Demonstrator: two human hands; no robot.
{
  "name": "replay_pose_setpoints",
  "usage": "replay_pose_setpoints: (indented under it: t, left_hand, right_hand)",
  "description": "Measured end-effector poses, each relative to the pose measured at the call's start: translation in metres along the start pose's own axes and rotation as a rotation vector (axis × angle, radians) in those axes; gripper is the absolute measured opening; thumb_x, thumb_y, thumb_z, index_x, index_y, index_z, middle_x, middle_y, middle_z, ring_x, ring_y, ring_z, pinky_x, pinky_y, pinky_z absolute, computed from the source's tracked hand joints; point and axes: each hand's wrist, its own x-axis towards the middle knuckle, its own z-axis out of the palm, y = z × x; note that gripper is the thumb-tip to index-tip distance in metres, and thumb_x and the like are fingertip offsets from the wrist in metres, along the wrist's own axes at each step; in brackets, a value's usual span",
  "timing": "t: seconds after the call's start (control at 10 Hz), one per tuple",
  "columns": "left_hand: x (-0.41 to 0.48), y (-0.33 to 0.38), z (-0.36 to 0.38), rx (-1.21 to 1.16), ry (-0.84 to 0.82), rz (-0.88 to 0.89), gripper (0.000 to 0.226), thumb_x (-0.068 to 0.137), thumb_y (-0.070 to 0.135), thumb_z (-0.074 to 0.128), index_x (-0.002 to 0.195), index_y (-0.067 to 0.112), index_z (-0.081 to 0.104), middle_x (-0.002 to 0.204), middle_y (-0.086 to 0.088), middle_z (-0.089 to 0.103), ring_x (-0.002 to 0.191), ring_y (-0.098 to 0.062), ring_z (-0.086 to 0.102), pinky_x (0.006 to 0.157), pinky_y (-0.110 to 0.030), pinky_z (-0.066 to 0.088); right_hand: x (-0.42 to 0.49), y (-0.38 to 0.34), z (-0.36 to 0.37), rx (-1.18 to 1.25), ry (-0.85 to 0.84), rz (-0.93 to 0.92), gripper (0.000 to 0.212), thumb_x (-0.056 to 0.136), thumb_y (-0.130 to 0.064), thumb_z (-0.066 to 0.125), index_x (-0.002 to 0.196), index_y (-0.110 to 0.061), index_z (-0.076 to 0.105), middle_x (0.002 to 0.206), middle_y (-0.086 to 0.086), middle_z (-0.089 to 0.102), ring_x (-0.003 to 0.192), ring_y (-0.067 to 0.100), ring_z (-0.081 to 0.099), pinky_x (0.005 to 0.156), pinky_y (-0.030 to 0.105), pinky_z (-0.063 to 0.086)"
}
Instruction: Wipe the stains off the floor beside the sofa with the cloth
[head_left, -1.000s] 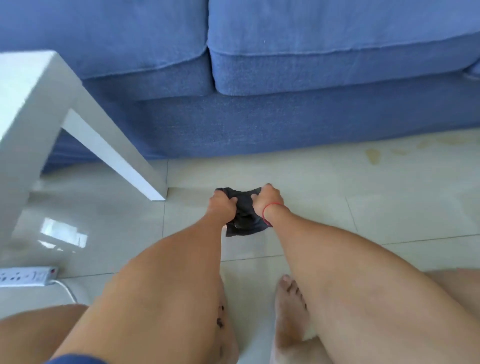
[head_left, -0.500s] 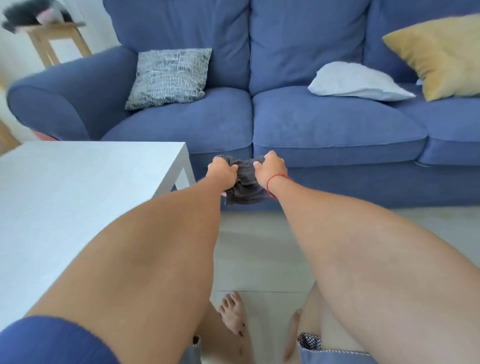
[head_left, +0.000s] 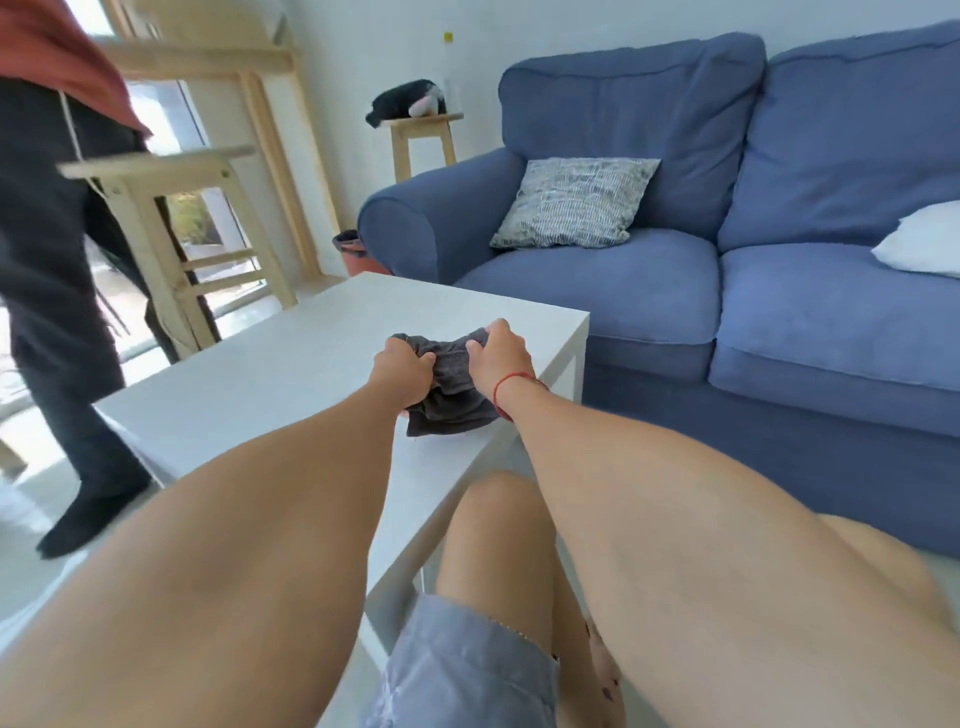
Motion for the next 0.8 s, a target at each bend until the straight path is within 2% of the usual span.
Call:
replay_pose_setpoints:
  t: [0.1, 0.2, 0.3, 0.4, 0.5, 0.6, 0.7, 0.8]
  left_hand:
    - [0.005, -0.023, -0.013, 0.016, 0.004, -0.060, 0.050, 0.100, 0.032, 0.045, 0.136, -0.001, 0.037, 0.136, -0.021, 0.048, 0.123, -0.038, 0.048, 0.094, -0.038, 0.042]
    - [0.010, -0.042, -0.011, 0.141, -0.045, -0.184, 0.059, 0.098, 0.041, 0.043, 0.140, 0.002, 0.031, 0.141, -0.018, 0.043, 0.128, -0.037, 0.044, 0.102, -0.042, 0.041]
    - [0.010, -0.054, 0.000, 0.367, -0.007, -0.172, 0.063, 0.098, 0.042, 0.036, 0.148, 0.006, 0.024, 0.154, -0.011, 0.026, 0.142, -0.028, 0.025, 0.110, -0.045, 0.027]
    - [0.011, -0.062, 0.016, 0.423, -0.090, -0.039, 0.062, 0.101, 0.040, 0.019, 0.155, 0.011, 0.006, 0.163, -0.002, -0.004, 0.150, -0.019, 0.000, 0.119, -0.048, 0.006]
    - [0.014, -0.067, 0.023, 0.445, -0.131, -0.050, 0.062, 0.101, 0.042, 0.012, 0.155, 0.016, -0.002, 0.162, 0.001, -0.012, 0.150, -0.017, -0.008, 0.120, -0.046, -0.003]
    - [0.010, -0.062, 0.017, 0.500, -0.190, -0.093, 0.062, 0.101, 0.043, 0.009, 0.155, 0.017, -0.007, 0.161, 0.002, -0.016, 0.149, -0.015, -0.016, 0.119, -0.046, -0.010]
    - [0.012, -0.062, 0.018, 0.502, -0.179, -0.096, 0.061, 0.101, 0.042, 0.009, 0.155, 0.017, -0.007, 0.161, 0.001, -0.016, 0.149, -0.015, -0.016, 0.119, -0.048, -0.010]
    - [0.012, -0.062, 0.020, 0.469, -0.109, -0.079, 0.063, 0.100, 0.043, 0.010, 0.155, 0.015, -0.004, 0.162, -0.002, -0.014, 0.149, -0.016, -0.015, 0.119, -0.048, -0.009]
  right_hand:
    - [0.001, -0.013, 0.025, -0.036, -0.011, -0.042, 0.032, 0.099, -0.025, 0.046, 0.126, -0.008, 0.044, 0.130, 0.015, 0.056, 0.116, 0.037, 0.055, 0.093, 0.039, 0.045]
    - [0.004, -0.007, 0.038, -0.234, -0.029, -0.094, 0.037, 0.097, -0.020, 0.048, 0.132, -0.010, 0.037, 0.133, 0.014, 0.048, 0.118, 0.035, 0.051, 0.094, 0.043, 0.043]
    - [0.008, 0.009, 0.042, -0.358, -0.184, -0.229, 0.045, 0.097, -0.016, 0.047, 0.140, -0.014, 0.035, 0.145, 0.009, 0.039, 0.130, 0.031, 0.042, 0.105, 0.043, 0.037]
    - [0.008, 0.021, 0.043, -0.414, -0.364, -0.312, 0.044, 0.101, -0.020, 0.037, 0.145, -0.017, 0.035, 0.153, 0.004, 0.033, 0.139, 0.026, 0.034, 0.115, 0.043, 0.025]
    - [0.006, 0.027, 0.044, -0.570, -0.362, -0.352, 0.042, 0.103, -0.023, 0.024, 0.143, -0.021, 0.038, 0.156, -0.005, 0.028, 0.145, 0.019, 0.021, 0.118, 0.053, -0.001]
    - [0.004, 0.027, 0.042, -0.630, -0.369, -0.345, 0.044, 0.103, -0.025, 0.018, 0.144, -0.025, 0.034, 0.158, -0.010, 0.021, 0.148, 0.018, 0.008, 0.114, 0.059, -0.010]
    - [0.005, 0.026, 0.041, -0.615, -0.393, -0.328, 0.044, 0.103, -0.026, 0.020, 0.145, -0.025, 0.033, 0.159, -0.010, 0.020, 0.149, 0.018, 0.006, 0.113, 0.061, -0.011]
    - [0.009, 0.028, 0.039, -0.447, -0.325, -0.293, 0.041, 0.103, -0.026, 0.025, 0.141, -0.022, 0.040, 0.157, -0.005, 0.026, 0.148, 0.019, 0.011, 0.114, 0.059, -0.012]
